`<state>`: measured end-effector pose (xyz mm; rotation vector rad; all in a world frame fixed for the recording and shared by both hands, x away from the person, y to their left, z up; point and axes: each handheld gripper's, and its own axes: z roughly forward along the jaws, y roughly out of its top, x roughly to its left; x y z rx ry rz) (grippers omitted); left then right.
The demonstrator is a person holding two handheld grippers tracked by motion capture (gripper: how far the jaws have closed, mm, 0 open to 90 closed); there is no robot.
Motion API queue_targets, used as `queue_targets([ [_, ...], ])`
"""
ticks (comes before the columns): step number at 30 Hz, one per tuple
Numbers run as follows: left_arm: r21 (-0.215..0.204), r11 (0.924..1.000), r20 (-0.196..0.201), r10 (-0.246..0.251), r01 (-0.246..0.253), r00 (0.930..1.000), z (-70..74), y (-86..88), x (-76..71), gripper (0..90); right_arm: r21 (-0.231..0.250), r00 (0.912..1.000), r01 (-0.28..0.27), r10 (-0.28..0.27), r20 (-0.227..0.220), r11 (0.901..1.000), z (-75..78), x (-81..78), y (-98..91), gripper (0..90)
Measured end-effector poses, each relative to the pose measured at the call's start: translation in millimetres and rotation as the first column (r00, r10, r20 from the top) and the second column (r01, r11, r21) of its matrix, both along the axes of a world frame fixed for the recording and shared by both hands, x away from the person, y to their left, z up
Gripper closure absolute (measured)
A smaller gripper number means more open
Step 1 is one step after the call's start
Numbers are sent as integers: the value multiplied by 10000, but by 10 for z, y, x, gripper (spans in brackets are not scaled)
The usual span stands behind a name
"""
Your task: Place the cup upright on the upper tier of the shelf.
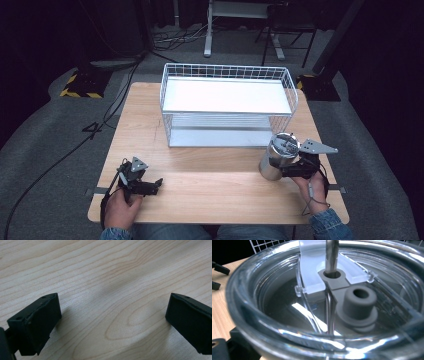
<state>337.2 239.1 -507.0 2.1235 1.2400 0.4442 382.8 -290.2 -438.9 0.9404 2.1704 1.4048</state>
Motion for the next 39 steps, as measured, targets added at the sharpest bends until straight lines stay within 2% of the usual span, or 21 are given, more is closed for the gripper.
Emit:
queue_targets([
  [4, -2, 10000, 0, -1, 1, 10000, 0, 0, 0, 6, -183, 10000, 22, -21, 45, 9998, 21, -6, 5, 35],
  [8, -6, 10000, -1, 2, -2, 10000, 0, 0, 0, 6, -215, 9999, 121, -124, -119, 9997, 57, -10, 5, 36],
  [14, -4, 10000, 0, 0, 0, 10000, 0, 0, 0, 6, -343, 10000, 65, -64, 25, 9994, 176, -41, 6, 37],
  [28, -3, 10000, 0, 1, -1, 10000, 0, 0, 0, 6, -549, 9991, -406, 410, 56, 9977, 600, -98, 21, 37],
  [39, -2, 10000, 1, 0, 0, 10000, 0, 0, 0, 5, -377, 9974, -714, 712, -62, 9967, 954, -117, 64, 37],
])
